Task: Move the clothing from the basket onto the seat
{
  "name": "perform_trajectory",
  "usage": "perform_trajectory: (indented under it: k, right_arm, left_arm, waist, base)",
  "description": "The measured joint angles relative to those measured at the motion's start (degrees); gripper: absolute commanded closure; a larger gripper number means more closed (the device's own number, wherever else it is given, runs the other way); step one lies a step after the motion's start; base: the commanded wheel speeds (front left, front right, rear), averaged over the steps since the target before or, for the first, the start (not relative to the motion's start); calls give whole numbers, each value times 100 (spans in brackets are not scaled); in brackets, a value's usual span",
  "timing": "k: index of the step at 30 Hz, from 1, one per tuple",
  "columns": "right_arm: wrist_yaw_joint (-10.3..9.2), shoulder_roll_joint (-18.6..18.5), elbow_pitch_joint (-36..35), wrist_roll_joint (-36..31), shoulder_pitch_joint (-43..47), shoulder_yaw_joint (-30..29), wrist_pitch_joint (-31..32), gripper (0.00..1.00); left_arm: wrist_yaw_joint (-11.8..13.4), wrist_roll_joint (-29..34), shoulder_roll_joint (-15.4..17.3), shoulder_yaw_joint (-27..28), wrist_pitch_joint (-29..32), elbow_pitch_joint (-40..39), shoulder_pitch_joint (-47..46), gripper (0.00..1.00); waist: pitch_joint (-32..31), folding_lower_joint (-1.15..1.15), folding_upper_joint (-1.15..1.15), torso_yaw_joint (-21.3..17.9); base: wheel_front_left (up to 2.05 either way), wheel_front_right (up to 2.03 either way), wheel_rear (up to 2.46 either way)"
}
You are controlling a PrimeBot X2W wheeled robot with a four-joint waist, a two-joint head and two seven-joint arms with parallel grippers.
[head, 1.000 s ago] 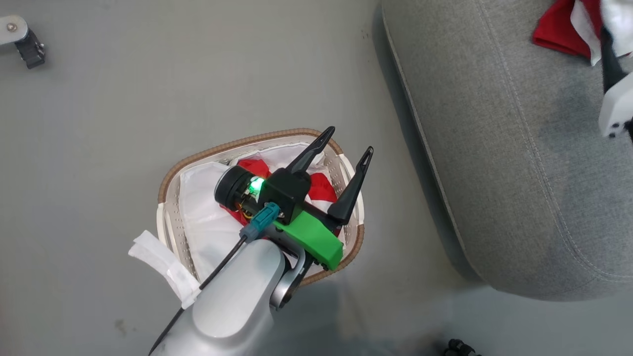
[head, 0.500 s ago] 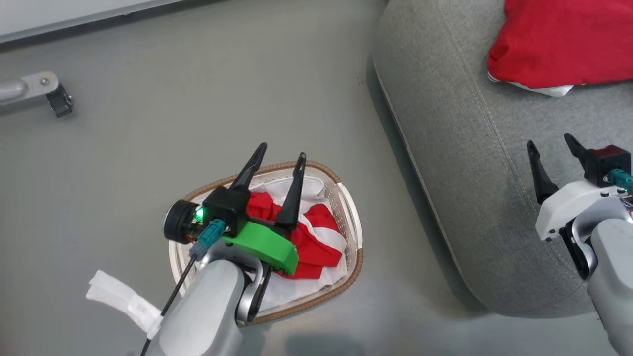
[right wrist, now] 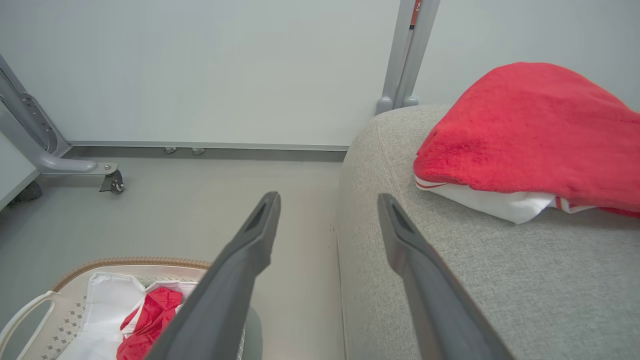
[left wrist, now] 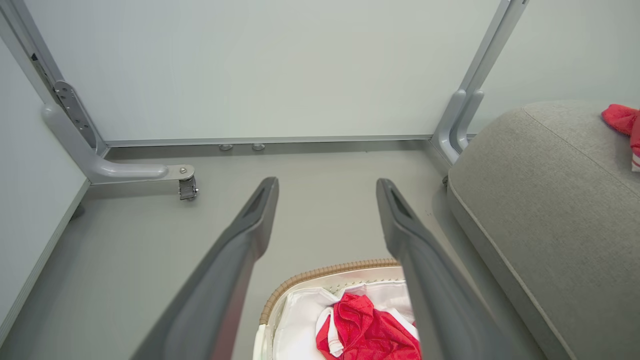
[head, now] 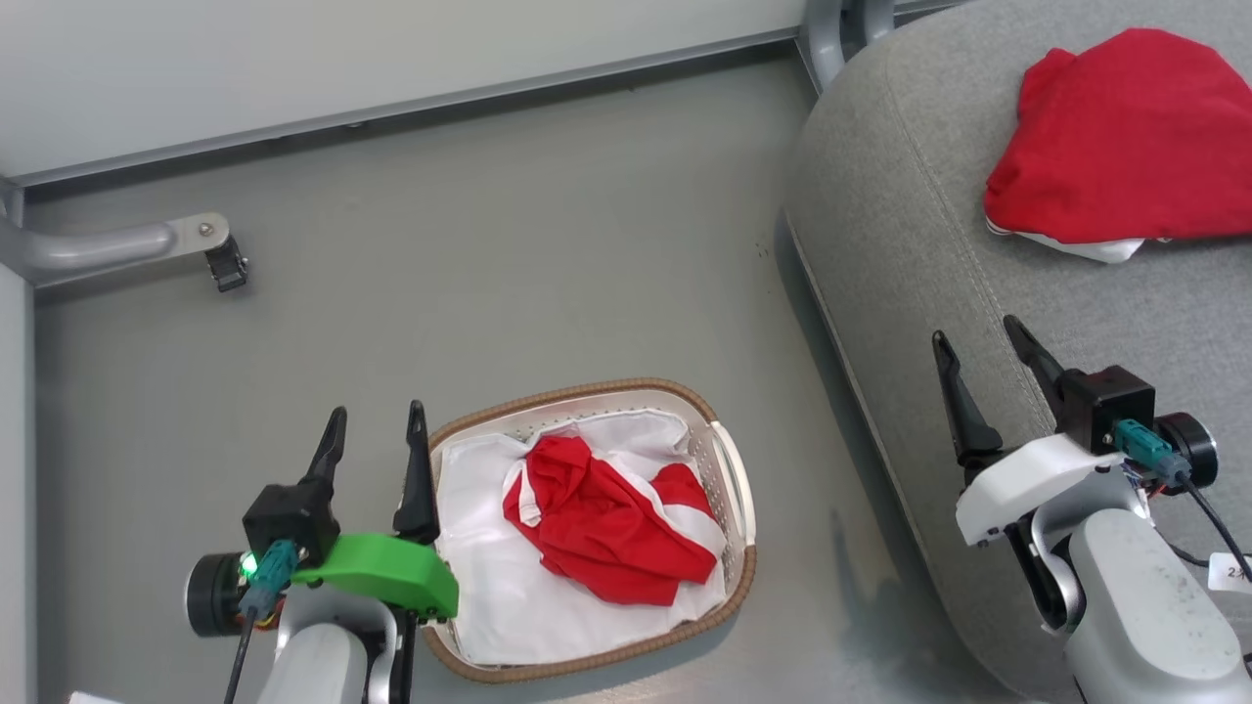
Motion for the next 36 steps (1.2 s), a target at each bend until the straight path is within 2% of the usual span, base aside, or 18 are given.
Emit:
perform_trajectory:
  k: [7, 13, 19, 26, 36]
  right_arm:
    - [0, 211, -277, -7, 431, 14, 0, 0]
    - [0, 318, -375, 16, 795, 67, 0, 0]
    - [0, 361, -504, 60, 1144, 88, 0, 0]
    - [0, 382, -561, 79, 1456, 157, 0, 0]
    - [0, 331, -665, 126, 1387, 223, 0, 0]
  left_arm:
    - [-1, 286, 3, 549, 0, -70, 563, 0]
    - [-2, 411, 4, 719, 0, -277, 1030, 0]
    - [7, 426, 3, 795, -1, -578, 1507, 0]
    - [40, 352, 2, 846, 0, -572, 1790, 0]
    - [15, 343, 3, 709, 0, -563, 1751, 0]
  waist:
    - [-387, 0, 0, 260]
    - [-675, 0, 0, 407]
    - [-958, 0, 0, 476]
    - [-1206, 0, 0, 522]
    - [-1072, 0, 0, 452]
  base:
    - [0, 0, 0]
    - [0, 0, 0]
    - [0, 0, 0]
    - [0, 0, 0]
    - [0, 0, 0]
